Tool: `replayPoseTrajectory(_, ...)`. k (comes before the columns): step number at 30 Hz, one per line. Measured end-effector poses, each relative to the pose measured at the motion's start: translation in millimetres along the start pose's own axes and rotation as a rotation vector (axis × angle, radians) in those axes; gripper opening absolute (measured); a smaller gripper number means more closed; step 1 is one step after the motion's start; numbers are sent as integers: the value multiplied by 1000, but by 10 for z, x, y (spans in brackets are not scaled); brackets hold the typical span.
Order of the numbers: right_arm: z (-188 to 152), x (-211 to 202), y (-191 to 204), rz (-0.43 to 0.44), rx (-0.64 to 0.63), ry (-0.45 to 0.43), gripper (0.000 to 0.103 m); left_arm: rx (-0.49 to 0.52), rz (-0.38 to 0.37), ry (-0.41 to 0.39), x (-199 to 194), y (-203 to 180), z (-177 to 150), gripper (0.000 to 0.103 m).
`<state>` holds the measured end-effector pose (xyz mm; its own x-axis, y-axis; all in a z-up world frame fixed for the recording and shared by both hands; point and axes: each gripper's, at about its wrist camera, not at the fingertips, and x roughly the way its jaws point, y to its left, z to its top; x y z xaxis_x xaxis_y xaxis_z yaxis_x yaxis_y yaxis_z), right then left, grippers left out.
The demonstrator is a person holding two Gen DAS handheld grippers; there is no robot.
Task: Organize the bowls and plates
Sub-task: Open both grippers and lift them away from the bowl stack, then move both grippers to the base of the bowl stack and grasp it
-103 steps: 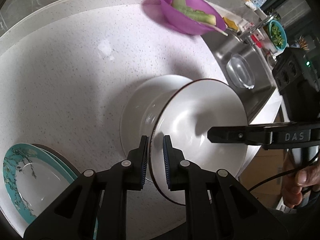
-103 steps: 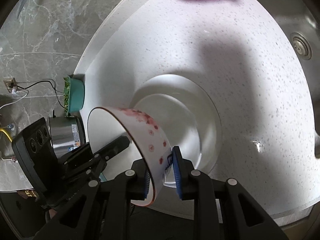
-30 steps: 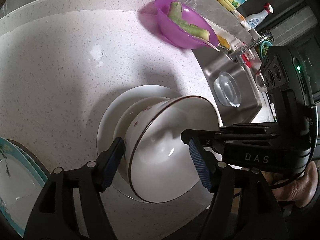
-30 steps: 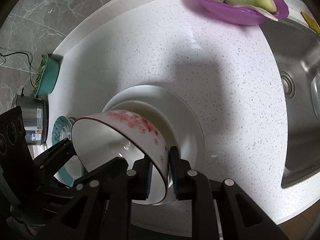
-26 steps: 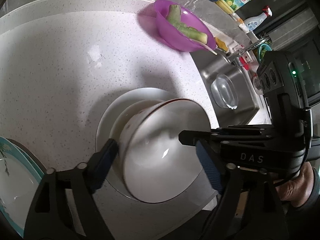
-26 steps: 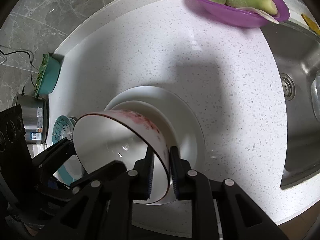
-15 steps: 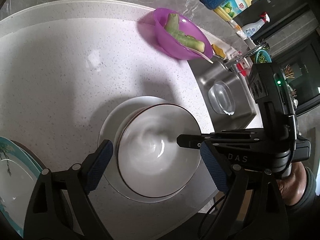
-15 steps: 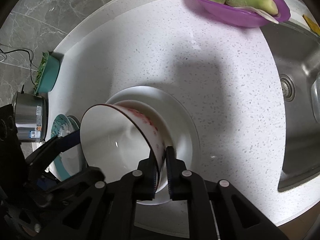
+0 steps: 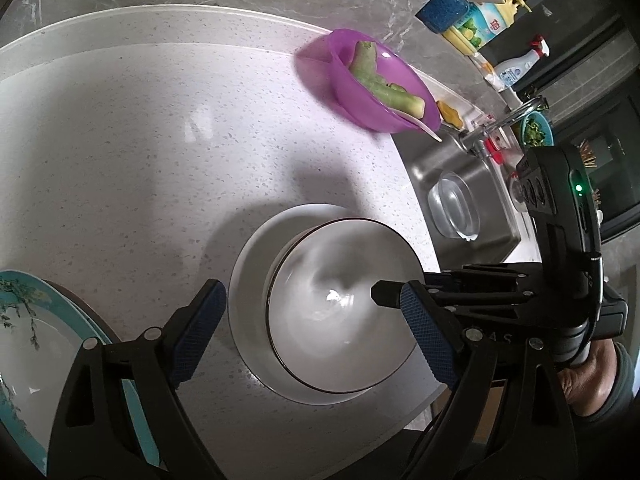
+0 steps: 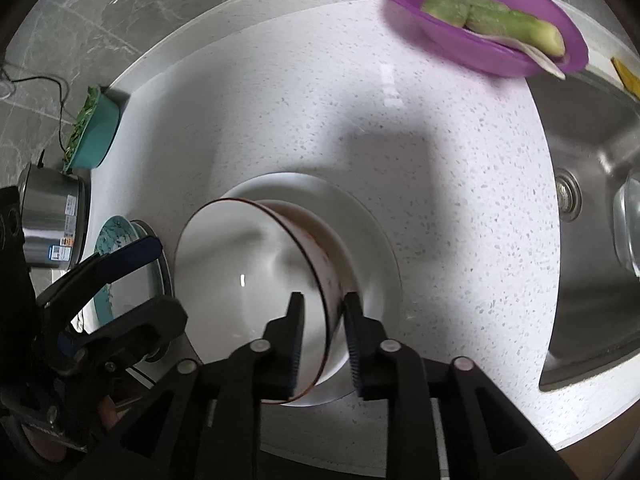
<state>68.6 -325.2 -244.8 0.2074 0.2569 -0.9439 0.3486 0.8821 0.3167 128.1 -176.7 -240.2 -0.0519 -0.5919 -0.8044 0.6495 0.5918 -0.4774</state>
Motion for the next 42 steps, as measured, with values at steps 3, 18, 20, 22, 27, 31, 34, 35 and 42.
replayPoseTrajectory(3,-8,3,-22,14,-1,1,31,-2,5,-3,-8,6,4,89)
replayPoseTrajectory(18,-68,-118,76,-27,-42,-20,44,-40,22,-7,-45,65,-86,89)
replayPoseTrajectory(20,-69,-136,106,-49,-56,-23,48,-43,22,-7,-43,67,-88,89)
replayPoseTrajectory(22,-70,-129,113,-44,-60,-21,50,-40,23,-4,-43,67,-88,89)
replayPoseTrajectory(27,-68,-164,90,-30,-56,-24,50,-38,43,-9,-69,90,-95,89)
replayPoseTrajectory(31,-95,-424,-7,15,-50,-94,50,-5,120,-4,-142,146,-80,89)
replayPoseTrajectory(34,-169,-588,-262,4,-22,-171,51,31,231,1,-206,232,-61,89)
replayPoseTrajectory(35,-198,-593,-340,2,-9,-178,51,45,258,3,-232,262,-58,89)
replayPoseTrajectory(42,-381,-354,-752,41,51,-135,50,53,310,41,-212,294,-191,89)
